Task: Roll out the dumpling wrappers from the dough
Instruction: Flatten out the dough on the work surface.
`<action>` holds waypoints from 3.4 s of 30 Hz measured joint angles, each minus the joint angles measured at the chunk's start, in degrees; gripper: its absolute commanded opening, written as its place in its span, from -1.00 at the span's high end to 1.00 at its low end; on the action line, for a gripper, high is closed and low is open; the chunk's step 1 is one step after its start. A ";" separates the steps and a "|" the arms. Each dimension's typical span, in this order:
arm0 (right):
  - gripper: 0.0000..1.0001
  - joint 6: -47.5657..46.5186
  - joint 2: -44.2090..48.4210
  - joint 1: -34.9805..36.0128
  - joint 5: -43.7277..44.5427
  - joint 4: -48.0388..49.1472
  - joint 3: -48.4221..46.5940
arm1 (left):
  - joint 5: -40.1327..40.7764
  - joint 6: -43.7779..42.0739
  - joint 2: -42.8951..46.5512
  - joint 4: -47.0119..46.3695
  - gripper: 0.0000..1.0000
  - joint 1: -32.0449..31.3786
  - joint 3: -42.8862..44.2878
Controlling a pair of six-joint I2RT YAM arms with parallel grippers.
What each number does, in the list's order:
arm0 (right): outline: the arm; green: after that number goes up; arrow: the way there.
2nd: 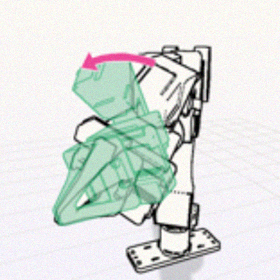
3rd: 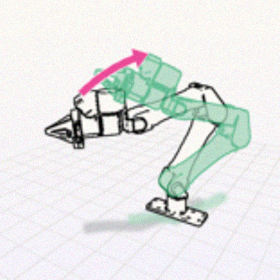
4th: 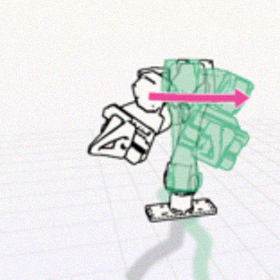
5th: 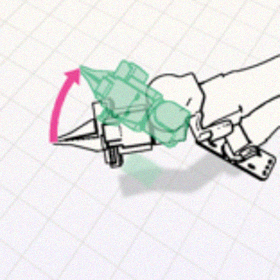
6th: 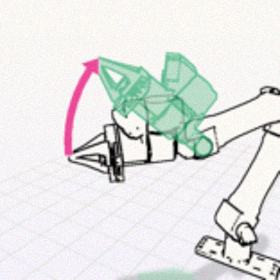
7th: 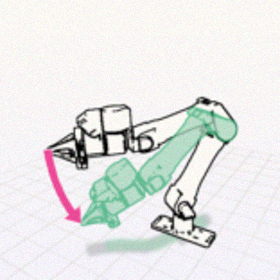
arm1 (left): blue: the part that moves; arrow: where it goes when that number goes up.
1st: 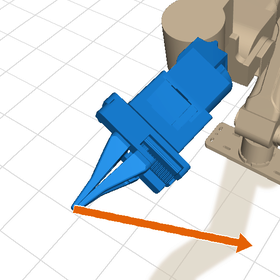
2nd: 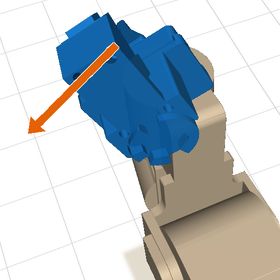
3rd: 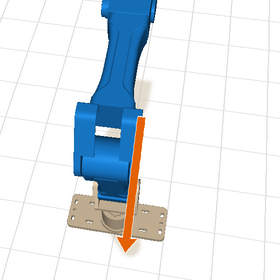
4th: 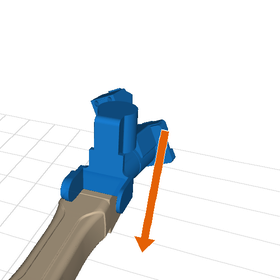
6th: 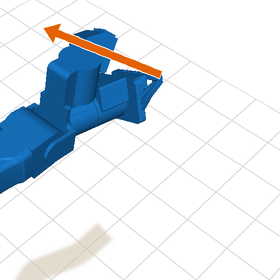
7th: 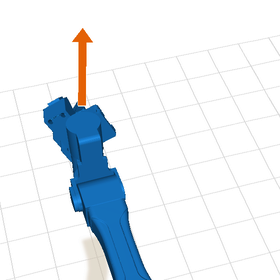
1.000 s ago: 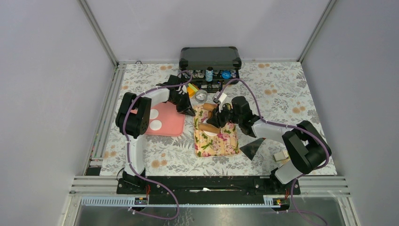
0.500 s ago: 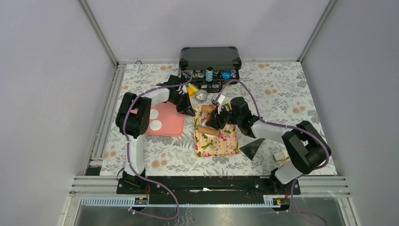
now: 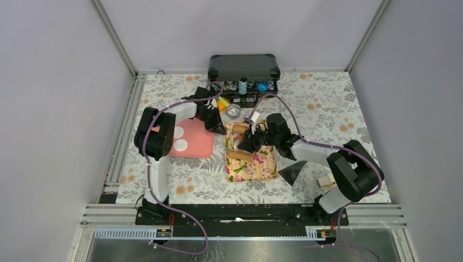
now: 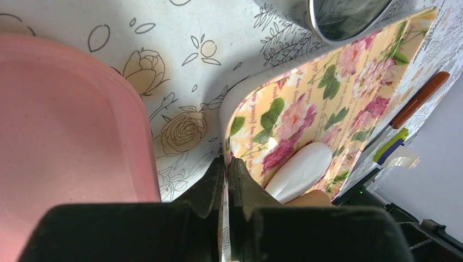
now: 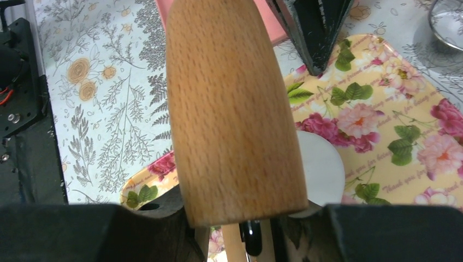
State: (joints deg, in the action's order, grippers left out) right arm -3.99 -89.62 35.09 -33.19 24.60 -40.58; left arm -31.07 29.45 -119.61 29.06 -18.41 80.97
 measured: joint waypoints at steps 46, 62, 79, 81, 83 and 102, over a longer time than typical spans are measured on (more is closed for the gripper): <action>1.00 14.58 -2.67 -8.68 -2.45 14.49 5.20 | -0.20 -0.02 0.00 -0.07 1.00 0.04 0.00; 1.00 17.20 -1.57 -7.67 -5.09 11.26 6.12 | -0.20 0.00 0.00 -0.04 1.00 0.04 0.00; 1.00 9.01 6.14 -4.31 -8.90 -4.52 5.18 | -0.26 -0.83 0.00 -0.04 1.00 0.04 0.02; 1.00 3.89 8.74 -3.74 -7.74 -8.17 2.56 | -0.46 -1.20 0.00 0.00 1.00 0.04 0.04; 1.00 -1.07 11.72 -3.41 -5.95 -8.98 0.76 | -0.79 -1.62 -0.07 -0.02 1.00 0.04 0.07; 1.00 -30.95 4.20 4.35 2.73 22.67 14.14 | -3.50 -2.36 -1.42 -0.90 1.00 -0.39 1.05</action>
State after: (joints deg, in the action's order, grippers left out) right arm -34.94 -85.43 39.44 -30.46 47.27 -26.44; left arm -34.57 27.09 -121.03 28.16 -18.81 82.02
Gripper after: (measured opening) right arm 0.340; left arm 0.032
